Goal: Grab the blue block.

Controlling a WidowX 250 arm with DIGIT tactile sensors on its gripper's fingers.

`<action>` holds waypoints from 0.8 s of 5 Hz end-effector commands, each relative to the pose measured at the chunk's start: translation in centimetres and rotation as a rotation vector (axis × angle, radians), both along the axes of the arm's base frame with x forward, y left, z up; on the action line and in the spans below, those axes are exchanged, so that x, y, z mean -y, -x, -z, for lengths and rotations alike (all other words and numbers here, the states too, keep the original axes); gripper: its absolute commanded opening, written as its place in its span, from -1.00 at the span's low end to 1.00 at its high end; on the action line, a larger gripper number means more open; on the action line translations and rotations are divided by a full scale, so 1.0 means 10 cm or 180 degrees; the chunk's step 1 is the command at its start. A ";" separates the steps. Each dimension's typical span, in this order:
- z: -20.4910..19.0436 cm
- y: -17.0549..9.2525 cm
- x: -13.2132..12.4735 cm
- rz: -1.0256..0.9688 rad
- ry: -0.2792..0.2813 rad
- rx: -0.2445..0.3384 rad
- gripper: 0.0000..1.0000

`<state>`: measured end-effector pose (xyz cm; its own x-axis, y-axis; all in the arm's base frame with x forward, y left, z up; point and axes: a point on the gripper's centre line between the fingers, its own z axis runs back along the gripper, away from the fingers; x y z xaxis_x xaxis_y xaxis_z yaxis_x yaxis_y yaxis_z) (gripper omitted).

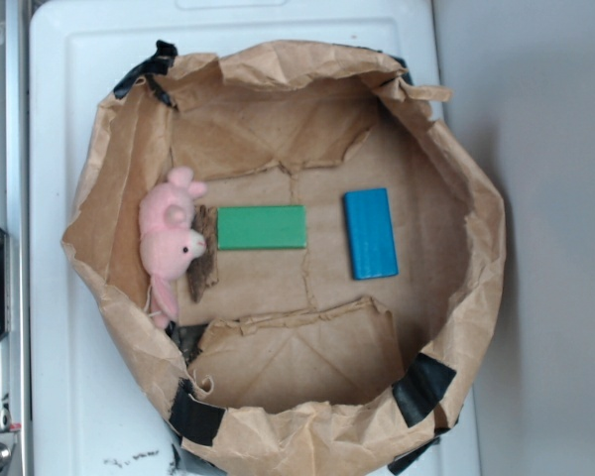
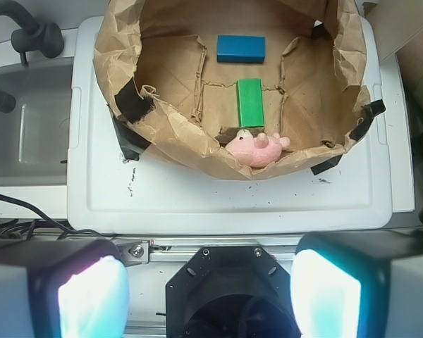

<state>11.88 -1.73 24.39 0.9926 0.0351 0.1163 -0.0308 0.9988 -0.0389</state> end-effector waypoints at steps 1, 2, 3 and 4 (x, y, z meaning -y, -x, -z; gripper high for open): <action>0.00 0.00 0.00 0.0000 0.0000 0.0000 1.00; 0.04 -0.22 0.11 -0.0420 0.0055 -0.0022 1.00; 0.12 -0.39 0.11 -0.0675 0.0066 0.0014 1.00; 0.26 -0.56 0.05 -0.1144 0.0084 0.0202 1.00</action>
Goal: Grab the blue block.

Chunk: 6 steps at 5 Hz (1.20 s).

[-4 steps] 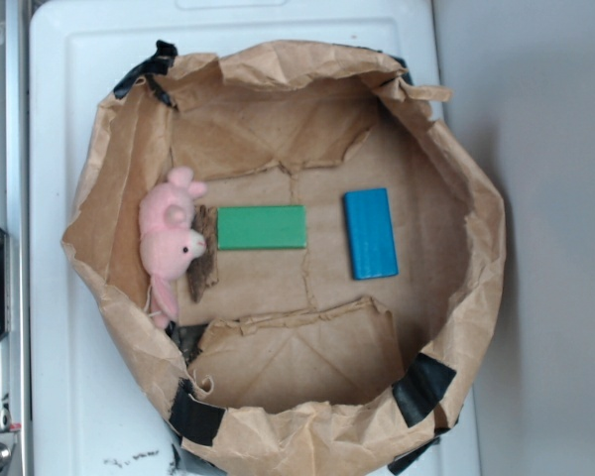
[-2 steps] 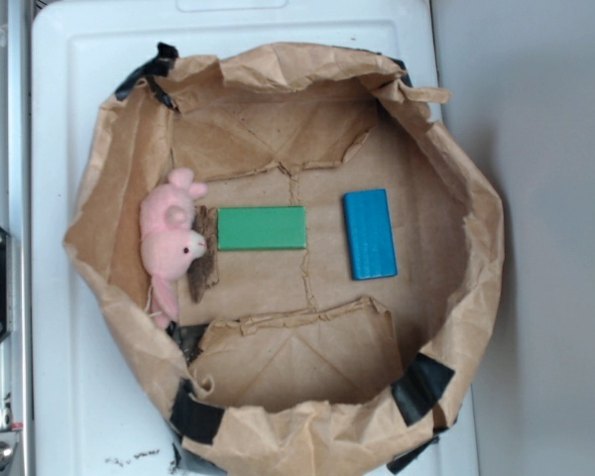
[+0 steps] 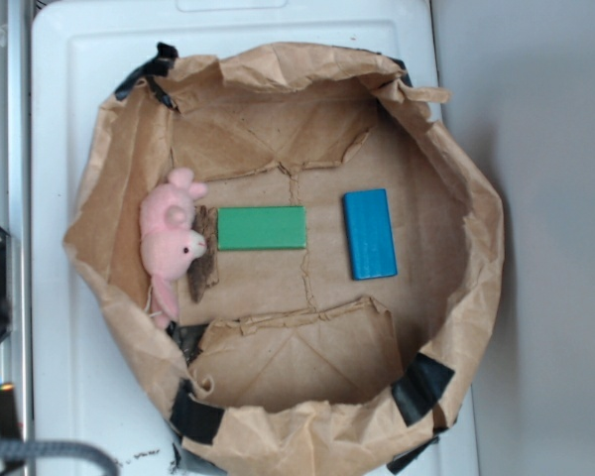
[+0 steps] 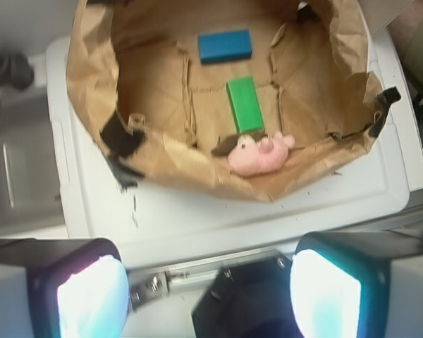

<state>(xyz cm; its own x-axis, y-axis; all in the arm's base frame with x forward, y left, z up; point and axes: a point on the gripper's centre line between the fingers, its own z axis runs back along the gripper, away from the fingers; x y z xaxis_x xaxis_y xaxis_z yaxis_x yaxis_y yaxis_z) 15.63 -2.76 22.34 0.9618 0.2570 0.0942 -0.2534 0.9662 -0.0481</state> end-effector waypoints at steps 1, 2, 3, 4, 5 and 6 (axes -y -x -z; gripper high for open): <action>0.25 -0.22 -0.13 -0.0919 0.0218 0.0230 1.00; 0.41 -0.12 -0.25 -0.1369 0.0445 -0.0039 1.00; 0.41 -0.12 -0.25 -0.1369 0.0445 -0.0039 1.00; 0.41 -0.12 -0.25 -0.1369 0.0445 -0.0039 1.00; 0.29 -0.61 -0.18 -0.1651 0.0562 0.0228 1.00; 0.42 -1.03 -0.13 -0.2005 0.0418 0.0187 1.00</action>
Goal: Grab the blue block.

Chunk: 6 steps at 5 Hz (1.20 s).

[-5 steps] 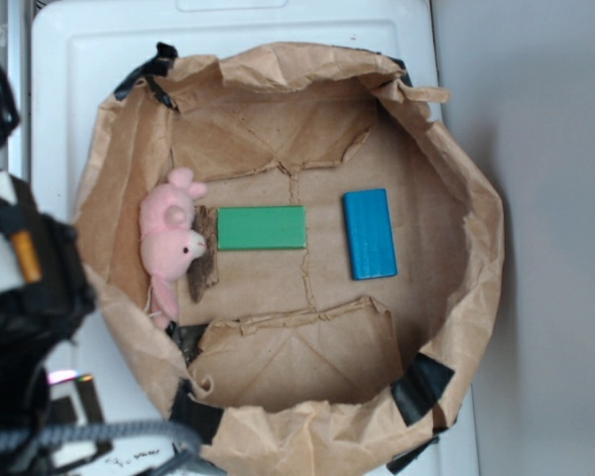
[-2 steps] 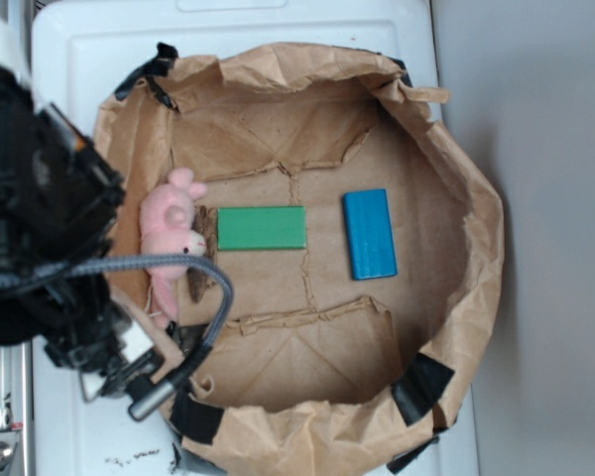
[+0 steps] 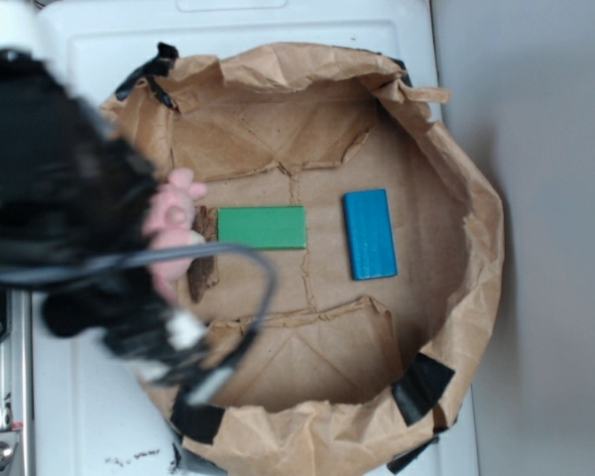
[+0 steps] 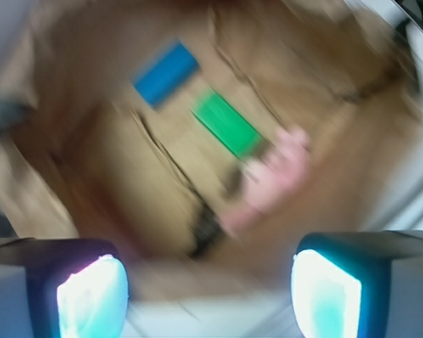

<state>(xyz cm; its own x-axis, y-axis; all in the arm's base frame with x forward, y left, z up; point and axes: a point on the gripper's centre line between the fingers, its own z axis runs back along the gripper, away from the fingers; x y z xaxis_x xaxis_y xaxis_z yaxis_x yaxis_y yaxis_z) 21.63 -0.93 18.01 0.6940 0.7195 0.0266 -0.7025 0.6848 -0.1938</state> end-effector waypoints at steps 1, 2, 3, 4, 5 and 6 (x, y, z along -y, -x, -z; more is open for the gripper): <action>0.13 -0.57 -0.01 -0.0532 -0.0186 0.0021 1.00; 0.14 -0.55 -0.10 -0.0442 0.0035 0.0264 1.00; 0.17 -1.05 -0.21 -0.0432 0.0051 0.0333 1.00; 0.50 -1.37 -0.29 -0.0449 -0.0062 0.0202 1.00; 0.88 -1.43 -0.38 -0.0426 -0.0204 0.0097 1.00; 0.88 -1.43 -0.38 -0.0426 -0.0204 0.0097 1.00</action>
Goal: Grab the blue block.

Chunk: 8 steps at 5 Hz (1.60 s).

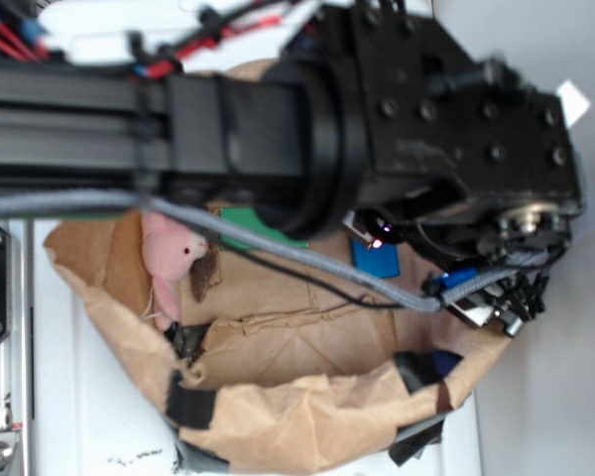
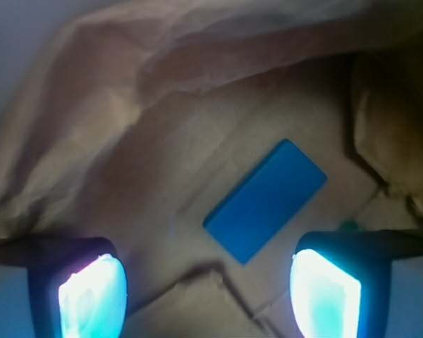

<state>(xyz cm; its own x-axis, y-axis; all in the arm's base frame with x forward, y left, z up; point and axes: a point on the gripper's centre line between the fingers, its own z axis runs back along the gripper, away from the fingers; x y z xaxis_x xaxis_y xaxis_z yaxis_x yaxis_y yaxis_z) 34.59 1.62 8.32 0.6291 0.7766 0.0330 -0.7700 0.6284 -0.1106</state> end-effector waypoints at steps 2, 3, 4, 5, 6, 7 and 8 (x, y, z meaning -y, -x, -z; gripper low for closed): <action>-0.09 -0.14 -0.12 -0.0133 -0.0028 0.0288 1.00; -0.29 0.03 -0.14 -0.0090 0.0088 0.0331 1.00; -0.37 0.20 -0.21 0.0056 0.0114 0.0357 1.00; -0.32 0.26 -0.27 0.0134 0.0128 0.0353 1.00; -0.29 0.29 -0.29 0.0206 0.0122 0.0368 1.00; -0.14 0.36 -0.32 0.0315 -0.0016 0.0370 1.00; 0.02 0.32 -0.29 0.0294 -0.0175 0.0393 1.00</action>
